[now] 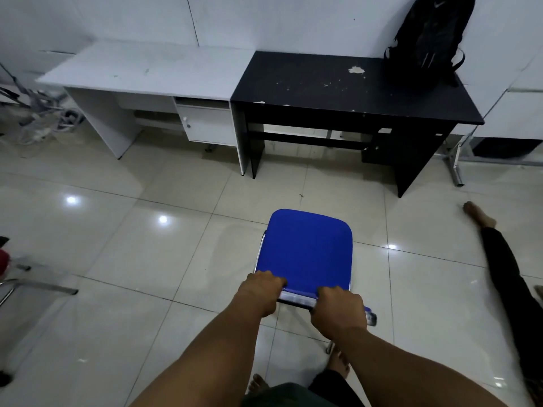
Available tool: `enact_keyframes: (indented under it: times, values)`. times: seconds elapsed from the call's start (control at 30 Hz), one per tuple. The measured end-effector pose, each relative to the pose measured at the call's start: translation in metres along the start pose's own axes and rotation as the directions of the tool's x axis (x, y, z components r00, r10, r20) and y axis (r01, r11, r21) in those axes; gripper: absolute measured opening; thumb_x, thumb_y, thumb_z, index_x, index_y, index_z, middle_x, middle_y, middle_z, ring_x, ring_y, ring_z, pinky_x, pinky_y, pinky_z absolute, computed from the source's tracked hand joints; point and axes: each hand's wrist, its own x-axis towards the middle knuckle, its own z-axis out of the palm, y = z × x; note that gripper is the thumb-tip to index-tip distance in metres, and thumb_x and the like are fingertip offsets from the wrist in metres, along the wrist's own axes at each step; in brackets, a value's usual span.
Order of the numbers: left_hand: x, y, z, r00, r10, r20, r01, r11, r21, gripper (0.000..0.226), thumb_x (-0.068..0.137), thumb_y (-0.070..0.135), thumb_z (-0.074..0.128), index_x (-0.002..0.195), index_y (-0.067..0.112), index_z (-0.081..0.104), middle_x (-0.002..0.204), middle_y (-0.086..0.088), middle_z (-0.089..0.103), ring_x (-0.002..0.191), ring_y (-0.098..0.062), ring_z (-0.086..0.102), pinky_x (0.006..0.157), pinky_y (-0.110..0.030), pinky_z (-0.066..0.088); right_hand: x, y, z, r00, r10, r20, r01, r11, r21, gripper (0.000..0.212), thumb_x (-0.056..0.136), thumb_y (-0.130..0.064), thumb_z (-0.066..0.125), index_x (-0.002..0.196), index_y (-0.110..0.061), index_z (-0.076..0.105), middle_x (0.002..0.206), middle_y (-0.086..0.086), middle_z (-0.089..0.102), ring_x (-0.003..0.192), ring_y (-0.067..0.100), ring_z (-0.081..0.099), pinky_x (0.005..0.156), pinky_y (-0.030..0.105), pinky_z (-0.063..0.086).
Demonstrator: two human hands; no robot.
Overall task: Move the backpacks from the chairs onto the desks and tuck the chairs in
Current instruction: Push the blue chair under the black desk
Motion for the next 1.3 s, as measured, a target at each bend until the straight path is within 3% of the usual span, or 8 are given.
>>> enact_keyframes:
  times: [0.27, 0.37, 0.47, 0.63, 0.83, 1.3]
  values:
    - [0.001, 0.0, 0.003, 0.999, -0.016, -0.028, 0.014, 0.998, -0.064, 0.059, 0.085, 0.011, 0.066, 0.139, 0.026, 0.049, 0.128, -0.009, 0.057, 0.114, -0.03, 0.056, 0.1, -0.041, 0.05, 0.002, 0.014, -0.005, 0.992, -0.121, 0.042, 0.118, 0.991, 0.059, 0.03, 0.086, -0.053, 0.057, 0.102, -0.029, 0.061, 0.087, -0.007, 0.066, 0.073, 0.013, 0.06, 0.073, 0.029, 0.053]
    - [0.0, 0.002, 0.005, 0.999, -0.005, -0.041, 0.001, 0.996, -0.091, 0.052, 0.085, 0.02, 0.069, 0.134, 0.027, 0.053, 0.125, -0.006, 0.059, 0.112, -0.028, 0.058, 0.098, -0.042, 0.052, 0.003, 0.014, -0.008, 0.983, -0.161, 0.091, 0.159, 0.987, 0.031, 0.029, 0.088, -0.035, 0.059, 0.116, -0.03, 0.056, 0.1, -0.004, 0.067, 0.085, 0.017, 0.063, 0.079, 0.032, 0.052]
    - [0.002, -0.002, 0.002, 0.993, 0.057, -0.104, -0.063, 0.997, -0.05, 0.049, 0.088, 0.022, 0.068, 0.135, 0.027, 0.053, 0.123, -0.005, 0.061, 0.113, -0.026, 0.057, 0.101, -0.041, 0.048, 0.007, 0.008, -0.009, 0.984, -0.159, 0.086, 0.162, 0.986, -0.031, 0.027, 0.087, -0.024, 0.055, 0.114, -0.03, 0.057, 0.094, -0.003, 0.066, 0.081, 0.019, 0.063, 0.076, 0.034, 0.052]
    - [0.006, -0.003, 0.001, 0.996, 0.044, -0.074, -0.046, 0.999, -0.024, 0.062, 0.086, 0.008, 0.067, 0.141, 0.029, 0.046, 0.127, -0.007, 0.06, 0.113, -0.029, 0.059, 0.099, -0.043, 0.05, 0.012, 0.012, -0.007, 0.978, -0.192, 0.086, 0.197, 0.979, -0.048, 0.026, 0.088, -0.026, 0.053, 0.113, -0.032, 0.055, 0.091, -0.004, 0.066, 0.077, 0.018, 0.063, 0.075, 0.032, 0.053]
    - [0.019, 0.0, 0.001, 0.99, 0.028, -0.138, -0.032, 0.999, -0.028, 0.05, 0.09, 0.013, 0.066, 0.135, 0.028, 0.051, 0.121, -0.008, 0.063, 0.107, -0.03, 0.062, 0.095, -0.044, 0.053, 0.028, 0.017, -0.014, 0.978, -0.19, 0.087, 0.196, 0.978, -0.071, 0.027, 0.089, -0.026, 0.054, 0.116, -0.032, 0.055, 0.093, -0.005, 0.068, 0.078, 0.017, 0.063, 0.076, 0.031, 0.053]
    - [0.054, 0.005, -0.017, 0.983, -0.016, -0.184, 0.013, 1.0, -0.016, 0.046, 0.09, 0.017, 0.065, 0.132, 0.03, 0.053, 0.117, -0.007, 0.065, 0.105, -0.03, 0.063, 0.094, -0.044, 0.054, 0.069, 0.037, -0.03, 0.972, -0.222, 0.076, 0.226, 0.973, -0.054, 0.026, 0.088, -0.027, 0.054, 0.113, -0.033, 0.057, 0.09, -0.007, 0.068, 0.076, 0.016, 0.063, 0.072, 0.03, 0.052]
